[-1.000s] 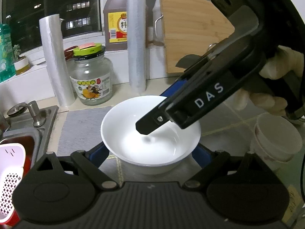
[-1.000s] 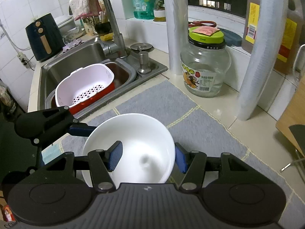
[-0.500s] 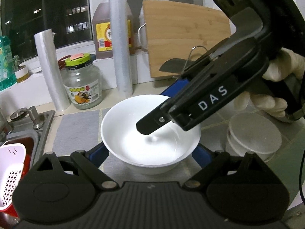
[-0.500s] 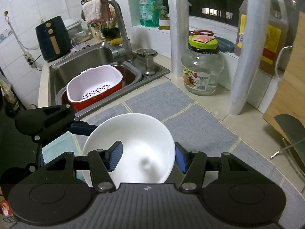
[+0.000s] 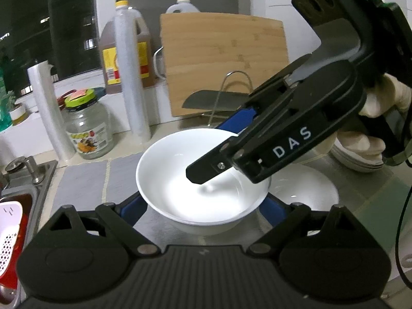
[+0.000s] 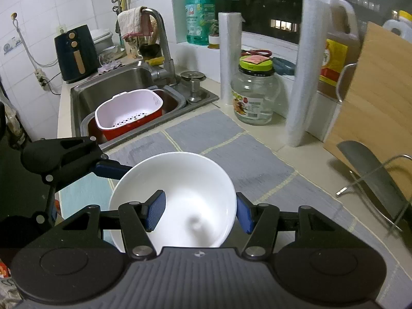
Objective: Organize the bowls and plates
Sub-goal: 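Lower the white bowl into the stacked white bowls with the right tool, then open the right tool and release the bowl rim, then move the left tool to the bowl stack rim while the right tool approaches its opposite rim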
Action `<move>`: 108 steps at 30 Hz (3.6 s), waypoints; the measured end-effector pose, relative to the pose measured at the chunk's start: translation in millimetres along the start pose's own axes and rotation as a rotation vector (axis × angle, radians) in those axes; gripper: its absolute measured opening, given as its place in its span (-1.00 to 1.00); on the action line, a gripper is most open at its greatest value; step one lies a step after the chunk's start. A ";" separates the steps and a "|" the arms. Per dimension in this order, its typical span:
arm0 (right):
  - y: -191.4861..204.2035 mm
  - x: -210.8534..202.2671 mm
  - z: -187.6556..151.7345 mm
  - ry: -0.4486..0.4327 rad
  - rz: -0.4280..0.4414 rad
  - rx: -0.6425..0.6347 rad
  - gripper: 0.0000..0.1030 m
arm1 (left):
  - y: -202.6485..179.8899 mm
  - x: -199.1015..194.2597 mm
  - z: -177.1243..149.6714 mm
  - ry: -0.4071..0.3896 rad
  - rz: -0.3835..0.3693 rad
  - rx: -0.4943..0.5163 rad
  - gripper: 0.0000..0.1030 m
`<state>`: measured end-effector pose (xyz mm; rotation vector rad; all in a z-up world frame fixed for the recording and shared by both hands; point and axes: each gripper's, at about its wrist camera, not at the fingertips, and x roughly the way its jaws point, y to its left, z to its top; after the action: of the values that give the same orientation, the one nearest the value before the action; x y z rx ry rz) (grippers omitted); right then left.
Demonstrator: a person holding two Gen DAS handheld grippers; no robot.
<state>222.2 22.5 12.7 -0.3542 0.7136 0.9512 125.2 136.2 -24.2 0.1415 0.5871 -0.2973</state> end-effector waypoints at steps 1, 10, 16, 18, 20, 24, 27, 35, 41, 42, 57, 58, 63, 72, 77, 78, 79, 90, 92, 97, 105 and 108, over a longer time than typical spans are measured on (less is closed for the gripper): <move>-1.3 -3.9 -2.6 -0.002 -0.003 0.002 0.23 | -3.6 -0.2 1.4 -0.001 -0.005 0.003 0.80; -13.0 -35.1 -26.7 -0.011 -0.046 0.017 0.23 | -31.7 3.8 8.5 -0.003 -0.061 0.006 0.80; -24.2 -47.6 -43.9 -0.002 -0.083 0.047 0.23 | -47.8 9.5 12.2 -0.006 -0.109 0.005 0.80; -28.4 -50.1 -49.5 0.004 -0.092 0.064 0.23 | -52.8 11.1 12.7 -0.005 -0.123 0.010 0.80; -30.7 -53.2 -55.0 0.007 -0.101 0.076 0.23 | -57.4 12.6 12.4 -0.002 -0.137 0.012 0.80; -35.2 -57.1 -64.1 0.018 -0.114 0.095 0.23 | -61.9 18.5 11.7 0.011 -0.161 0.014 0.80; -36.9 -57.9 -70.1 0.026 -0.123 0.102 0.23 | -66.1 22.9 11.0 0.021 -0.171 0.019 0.80; -39.5 -55.5 -79.7 0.044 -0.119 0.120 0.23 | -71.3 28.7 6.8 0.046 -0.175 0.027 0.80; -39.1 -51.8 -84.3 0.057 -0.114 0.127 0.23 | -74.5 30.6 2.7 0.059 -0.170 0.051 0.80; -39.2 -51.3 -85.2 0.059 -0.114 0.128 0.23 | -74.9 31.2 2.5 0.063 -0.171 0.054 0.80; -42.5 -46.7 -89.5 0.072 -0.116 0.142 0.23 | -77.2 36.0 0.1 0.075 -0.183 0.071 0.80; -42.5 -46.8 -89.5 0.073 -0.115 0.142 0.23 | -77.0 36.8 0.2 0.078 -0.183 0.070 0.80; -42.6 -45.6 -89.5 0.076 -0.115 0.145 0.23 | -76.3 38.2 -0.6 0.082 -0.189 0.060 0.80; -44.5 -42.9 -90.8 0.082 -0.107 0.150 0.28 | -77.5 38.9 -1.9 0.081 -0.191 0.061 0.85; -43.5 -43.7 -91.3 0.072 -0.097 0.145 0.55 | -77.1 34.8 -1.4 0.069 -0.201 0.066 0.93; -43.3 -44.7 -91.0 0.067 -0.099 0.143 0.63 | -76.4 33.3 -1.3 0.066 -0.201 0.066 0.93; -43.1 -45.8 -90.6 0.061 -0.105 0.142 0.70 | -75.0 32.2 -1.1 0.066 -0.203 0.065 0.94; -42.2 -55.2 -93.2 0.029 -0.125 0.151 0.99 | -56.2 20.5 -4.1 0.081 -0.206 0.031 0.94; -40.8 -55.5 -94.3 0.029 -0.127 0.150 1.00 | -53.7 20.0 -3.6 0.083 -0.209 0.025 0.94; -38.5 -61.0 -98.3 0.015 -0.126 0.152 1.00 | -54.5 15.2 -4.1 0.088 -0.221 0.037 0.94; -40.1 -75.9 -112.0 -0.003 -0.116 0.152 1.00 | -63.7 11.3 -10.1 0.118 -0.205 0.041 0.94; -40.4 -80.7 -118.9 -0.004 -0.107 0.146 1.00 | -66.3 13.3 -13.4 0.135 -0.193 0.031 0.94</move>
<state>178.3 -116.8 -18.3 -0.2593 0.7490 0.7935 107.8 73.1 -45.8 0.1354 0.7319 -0.4863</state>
